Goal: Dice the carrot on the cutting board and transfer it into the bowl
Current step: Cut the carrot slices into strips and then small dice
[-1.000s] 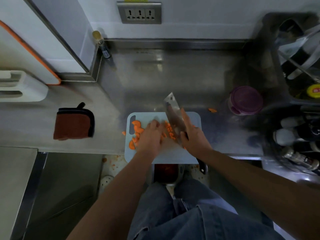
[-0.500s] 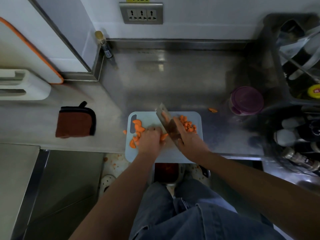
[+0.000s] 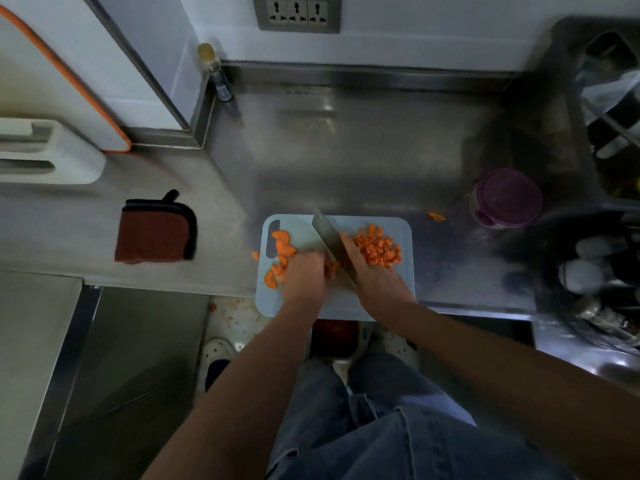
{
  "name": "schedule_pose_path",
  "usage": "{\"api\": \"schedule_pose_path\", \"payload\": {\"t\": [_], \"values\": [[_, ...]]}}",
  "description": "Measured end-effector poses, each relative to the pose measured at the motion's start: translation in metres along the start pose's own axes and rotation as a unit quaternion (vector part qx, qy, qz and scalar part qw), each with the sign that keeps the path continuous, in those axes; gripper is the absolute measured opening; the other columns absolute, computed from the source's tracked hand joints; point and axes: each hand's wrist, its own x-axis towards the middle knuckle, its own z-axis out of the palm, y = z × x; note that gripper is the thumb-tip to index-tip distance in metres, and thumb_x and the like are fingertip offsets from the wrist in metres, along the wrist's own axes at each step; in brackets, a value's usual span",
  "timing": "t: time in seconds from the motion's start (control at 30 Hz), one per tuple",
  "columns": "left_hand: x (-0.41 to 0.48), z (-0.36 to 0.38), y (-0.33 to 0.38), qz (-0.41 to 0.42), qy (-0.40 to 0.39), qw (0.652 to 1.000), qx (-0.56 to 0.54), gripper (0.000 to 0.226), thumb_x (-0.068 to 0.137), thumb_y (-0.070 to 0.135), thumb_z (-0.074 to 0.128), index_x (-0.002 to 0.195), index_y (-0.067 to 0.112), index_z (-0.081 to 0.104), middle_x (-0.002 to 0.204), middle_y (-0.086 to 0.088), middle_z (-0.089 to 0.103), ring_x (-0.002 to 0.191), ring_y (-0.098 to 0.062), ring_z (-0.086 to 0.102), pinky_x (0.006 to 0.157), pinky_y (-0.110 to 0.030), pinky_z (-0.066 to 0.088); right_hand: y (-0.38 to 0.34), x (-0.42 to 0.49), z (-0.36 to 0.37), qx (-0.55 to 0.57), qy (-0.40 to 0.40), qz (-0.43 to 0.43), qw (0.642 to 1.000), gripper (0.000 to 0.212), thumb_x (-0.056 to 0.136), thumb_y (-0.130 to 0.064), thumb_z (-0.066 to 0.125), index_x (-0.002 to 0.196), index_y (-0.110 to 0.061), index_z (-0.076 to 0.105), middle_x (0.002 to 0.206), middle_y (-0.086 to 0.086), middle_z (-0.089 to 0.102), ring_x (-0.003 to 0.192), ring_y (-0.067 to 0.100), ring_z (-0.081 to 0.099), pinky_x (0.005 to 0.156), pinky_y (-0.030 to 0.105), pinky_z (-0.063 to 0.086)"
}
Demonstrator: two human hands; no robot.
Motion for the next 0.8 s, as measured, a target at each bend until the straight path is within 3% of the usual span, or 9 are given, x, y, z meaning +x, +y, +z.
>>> {"api": "schedule_pose_path", "payload": {"t": [0.1,0.3,0.47,0.67,0.8], "values": [[-0.001,0.001,-0.004,0.016,0.011,1.000,0.004,0.014,0.088,0.024,0.064,0.095,0.013,0.066,0.094,-0.004,0.066,0.088,-0.023,0.061,0.077,-0.035,0.049,0.000,0.001,-0.005,0.023,0.021,0.002,1.000,0.083,0.097,-0.008,0.042,0.151,-0.036,-0.014,0.084,0.010,0.062,0.064,0.020,0.053,0.061,0.035,0.042],[-0.002,0.000,-0.005,0.002,0.028,0.998,-0.054,0.020,0.092,0.023,0.058,0.102,0.019,0.074,0.101,-0.001,0.071,0.093,-0.019,0.063,0.082,-0.029,0.046,-0.002,-0.003,-0.011,-0.001,0.023,-0.020,1.000,0.079,0.097,-0.012,0.041,0.152,-0.035,-0.011,0.078,0.003,0.051,0.062,0.020,0.045,0.063,0.034,0.036],[0.001,-0.001,-0.004,-0.005,0.051,0.997,-0.058,0.016,0.092,0.022,0.058,0.102,0.016,0.068,0.100,-0.006,0.068,0.093,-0.024,0.063,0.086,-0.042,0.050,-0.002,0.000,-0.008,0.006,0.026,-0.019,0.999,0.082,0.095,-0.013,0.043,0.151,-0.035,-0.012,0.087,0.012,0.065,0.066,0.024,0.053,0.063,0.035,0.040],[0.005,-0.001,-0.005,-0.006,0.066,0.997,-0.037,0.018,0.093,0.022,0.057,0.094,0.011,0.071,0.094,-0.009,0.065,0.086,-0.026,0.062,0.080,-0.040,0.050,-0.009,0.002,-0.011,0.003,0.014,-0.013,1.000,0.082,0.097,-0.010,0.043,0.152,-0.032,-0.013,0.092,0.013,0.064,0.064,0.020,0.048,0.063,0.034,0.038],[0.003,-0.001,-0.006,-0.007,0.049,0.999,-0.006,0.018,0.091,0.012,0.050,0.095,0.011,0.067,0.097,-0.009,0.064,0.090,-0.028,0.060,0.085,-0.045,0.049,-0.011,0.007,-0.008,0.002,-0.001,-0.006,1.000,0.083,0.096,-0.008,0.043,0.152,-0.033,-0.014,0.089,0.013,0.063,0.067,0.021,0.053,0.064,0.037,0.045]]}}
